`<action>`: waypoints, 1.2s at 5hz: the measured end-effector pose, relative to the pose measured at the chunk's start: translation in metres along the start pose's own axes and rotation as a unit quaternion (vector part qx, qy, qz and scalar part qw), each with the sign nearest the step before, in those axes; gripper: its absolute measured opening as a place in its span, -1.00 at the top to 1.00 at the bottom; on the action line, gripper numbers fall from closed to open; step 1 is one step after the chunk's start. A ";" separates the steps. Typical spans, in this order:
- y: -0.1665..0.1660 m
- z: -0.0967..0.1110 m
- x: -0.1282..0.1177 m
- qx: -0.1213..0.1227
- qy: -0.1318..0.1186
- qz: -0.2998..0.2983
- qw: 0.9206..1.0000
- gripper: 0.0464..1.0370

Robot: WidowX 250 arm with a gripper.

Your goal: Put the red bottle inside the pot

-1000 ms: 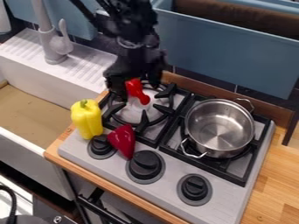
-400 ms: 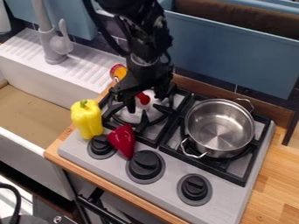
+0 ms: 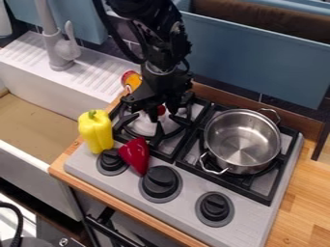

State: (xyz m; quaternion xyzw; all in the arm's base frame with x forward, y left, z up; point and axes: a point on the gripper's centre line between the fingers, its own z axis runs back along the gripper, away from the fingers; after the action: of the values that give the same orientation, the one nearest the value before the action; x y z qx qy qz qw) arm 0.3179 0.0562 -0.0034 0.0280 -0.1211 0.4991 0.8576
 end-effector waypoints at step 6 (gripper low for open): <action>0.011 0.069 -0.005 -0.025 0.038 -0.033 0.998 0.48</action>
State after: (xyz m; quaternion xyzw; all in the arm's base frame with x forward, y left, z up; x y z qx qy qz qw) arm 0.2936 0.0456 0.0615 -0.0082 -0.1001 0.4680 0.8780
